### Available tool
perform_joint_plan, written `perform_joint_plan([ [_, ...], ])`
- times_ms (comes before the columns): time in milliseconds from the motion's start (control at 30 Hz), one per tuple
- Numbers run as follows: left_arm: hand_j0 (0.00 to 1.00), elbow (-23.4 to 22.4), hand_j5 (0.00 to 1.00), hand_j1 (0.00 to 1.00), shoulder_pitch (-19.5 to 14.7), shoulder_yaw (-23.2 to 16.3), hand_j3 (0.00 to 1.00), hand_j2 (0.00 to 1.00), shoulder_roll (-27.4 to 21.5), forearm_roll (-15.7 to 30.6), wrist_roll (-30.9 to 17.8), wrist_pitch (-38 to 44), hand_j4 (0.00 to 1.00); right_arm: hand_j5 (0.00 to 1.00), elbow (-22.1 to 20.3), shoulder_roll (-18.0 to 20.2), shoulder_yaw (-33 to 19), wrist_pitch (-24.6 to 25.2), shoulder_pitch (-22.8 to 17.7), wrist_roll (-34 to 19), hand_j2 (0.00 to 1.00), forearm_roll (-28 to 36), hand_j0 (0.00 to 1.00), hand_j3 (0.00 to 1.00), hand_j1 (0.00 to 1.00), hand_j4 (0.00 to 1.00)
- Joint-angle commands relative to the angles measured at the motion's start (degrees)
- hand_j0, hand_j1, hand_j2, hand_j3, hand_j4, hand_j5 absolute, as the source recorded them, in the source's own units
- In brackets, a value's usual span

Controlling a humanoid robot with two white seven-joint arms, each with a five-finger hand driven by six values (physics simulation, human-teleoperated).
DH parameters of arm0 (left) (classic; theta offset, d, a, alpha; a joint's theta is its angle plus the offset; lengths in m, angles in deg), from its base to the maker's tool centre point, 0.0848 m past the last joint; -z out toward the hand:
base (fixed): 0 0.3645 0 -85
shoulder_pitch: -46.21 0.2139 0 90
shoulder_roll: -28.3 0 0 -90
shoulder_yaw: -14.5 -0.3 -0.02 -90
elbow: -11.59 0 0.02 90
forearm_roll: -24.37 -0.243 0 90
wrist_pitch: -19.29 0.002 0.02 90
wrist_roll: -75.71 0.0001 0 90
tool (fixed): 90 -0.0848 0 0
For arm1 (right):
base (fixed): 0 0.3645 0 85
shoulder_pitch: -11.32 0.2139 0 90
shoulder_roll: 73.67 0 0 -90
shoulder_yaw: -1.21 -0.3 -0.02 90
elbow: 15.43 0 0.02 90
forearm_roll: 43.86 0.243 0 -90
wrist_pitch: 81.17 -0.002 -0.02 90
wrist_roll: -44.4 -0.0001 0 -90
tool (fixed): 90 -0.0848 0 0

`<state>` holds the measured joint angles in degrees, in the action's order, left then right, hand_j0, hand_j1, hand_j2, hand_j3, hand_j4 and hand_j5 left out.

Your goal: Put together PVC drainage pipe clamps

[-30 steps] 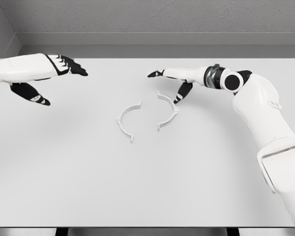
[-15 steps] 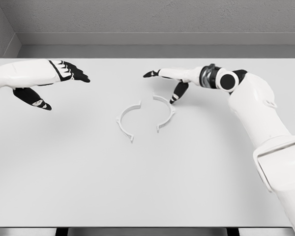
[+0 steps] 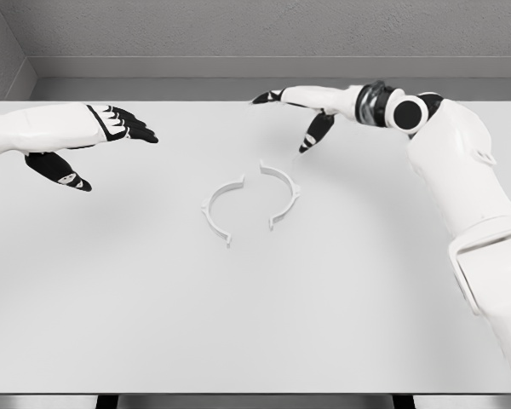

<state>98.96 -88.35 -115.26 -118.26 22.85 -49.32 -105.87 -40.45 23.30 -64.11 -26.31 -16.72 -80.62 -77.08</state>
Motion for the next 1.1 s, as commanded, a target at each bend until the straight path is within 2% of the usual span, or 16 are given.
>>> perform_joint_plan([
  [0, 1.0, 0.0, 1.0, 1.0, 0.0, 0.0, 1.0, 1.0, 0.0, 0.4, 0.0, 0.2, 1.0, 1.0, -0.2, 2.3, -2.5, 0.1, 0.0, 0.0, 1.0, 0.5, 1.0, 1.0, 1.0, 1.0],
  [167, 1.0, 0.2, 1.0, 1.0, -0.1, 0.0, 1.0, 1.0, 1.4, 0.3, 0.0, 0.2, 1.0, 1.0, -0.2, 5.2, -3.7, 0.1, 0.0, 0.0, 1.0, 0.6, 1.0, 1.0, 1.0, 1.0],
  [233, 1.0, 0.2, 1.0, 1.0, -0.3, -2.0, 1.0, 1.0, 3.8, -2.7, 0.0, 0.2, 1.0, 1.0, -0.4, 6.8, -4.7, 0.1, -0.3, 0.0, 1.0, 0.6, 1.0, 1.0, 1.0, 1.0],
  [300, 1.0, 0.3, 1.0, 1.0, -2.6, -5.0, 1.0, 1.0, 5.0, -5.3, 1.7, 0.2, 1.0, 1.0, -2.8, 9.0, -5.0, 0.1, -1.0, 0.0, 1.0, 0.6, 1.0, 1.0, 1.0, 1.0],
  [367, 1.0, 0.3, 1.0, 1.0, -5.3, -8.3, 1.0, 1.0, 7.0, -6.0, 2.5, 0.2, 1.0, 1.0, -6.9, 12.3, -7.5, 0.1, -3.1, 0.0, 1.0, 0.7, 1.0, 1.0, 1.0, 1.0],
  [433, 1.0, 0.3, 1.0, 1.0, -5.5, -9.1, 1.0, 1.0, 9.5, -7.2, 2.8, 0.2, 1.0, 1.0, -9.6, 15.6, -8.1, 0.1, -4.7, 0.0, 1.0, 0.7, 1.0, 1.0, 1.0, 1.0],
  [533, 1.0, 0.3, 1.0, 1.0, -5.5, -11.2, 1.0, 1.0, 11.1, -8.0, 2.8, 0.2, 1.0, 1.0, -13.7, 18.3, -10.3, 0.1, -7.9, 0.0, 1.0, 1.8, 1.0, 1.0, 1.0, 1.0],
  [567, 1.0, 0.3, 1.0, 1.0, -5.7, -11.6, 1.0, 1.0, 11.1, -8.1, 3.5, 0.2, 1.0, 1.0, -15.6, 19.2, -10.3, 0.1, -8.7, 0.0, 1.0, 2.3, 1.0, 1.0, 1.0, 1.0],
  [600, 1.0, 0.3, 1.0, 1.0, -6.9, -12.4, 1.0, 1.0, 11.1, -9.5, 6.8, 0.2, 1.0, 1.0, -19.5, 20.0, -10.4, 0.1, -11.2, 0.0, 1.0, 2.5, 1.0, 1.0, 1.0, 1.0],
  [667, 1.0, 0.4, 1.0, 1.0, -8.8, -13.7, 1.0, 1.0, 10.5, -16.1, 17.5, 0.2, 1.0, 1.0, -20.7, 21.2, -10.4, 0.1, -13.4, 0.0, 1.0, 4.8, 1.0, 1.0, 1.0, 1.0],
  [700, 1.0, 0.5, 1.0, 1.0, -9.1, -14.1, 1.0, 1.0, 10.5, -18.3, 20.7, 0.2, 1.0, 1.0, -20.6, 21.4, -10.4, 0.1, -13.4, 0.0, 1.0, 4.8, 1.0, 1.0, 1.0, 1.0],
  [733, 1.0, 0.6, 1.0, 1.0, -9.8, -15.5, 1.0, 1.0, 10.6, -18.8, 21.8, 0.2, 1.0, 1.0, -20.6, 22.3, -10.3, 0.1, -13.6, 0.0, 1.0, 4.9, 1.0, 1.0, 1.0, 1.0],
  [833, 1.0, 0.6, 1.0, 1.0, -9.6, -15.8, 1.0, 1.0, 12.7, -19.3, 21.8, 0.2, 1.0, 1.0, -21.4, 22.4, -10.2, 0.1, -14.1, 0.0, 1.0, 5.4, 1.0, 1.0, 1.0, 1.0],
  [900, 1.0, 0.6, 1.0, 1.0, -9.4, -17.0, 1.0, 1.0, 13.4, -20.7, 21.8, 0.2, 1.0, 1.0, -25.6, 23.3, -10.1, 0.1, -17.4, 0.0, 1.0, 6.2, 1.0, 1.0, 1.0, 1.0],
  [1067, 1.0, 0.5, 1.0, 1.0, -9.6, -17.1, 1.0, 1.0, 12.8, -21.1, 21.8, 0.2, 1.0, 1.0, -26.0, 23.4, -10.3, 0.1, -17.6, 0.0, 1.0, 6.2, 1.0, 1.0, 1.0, 1.0],
])
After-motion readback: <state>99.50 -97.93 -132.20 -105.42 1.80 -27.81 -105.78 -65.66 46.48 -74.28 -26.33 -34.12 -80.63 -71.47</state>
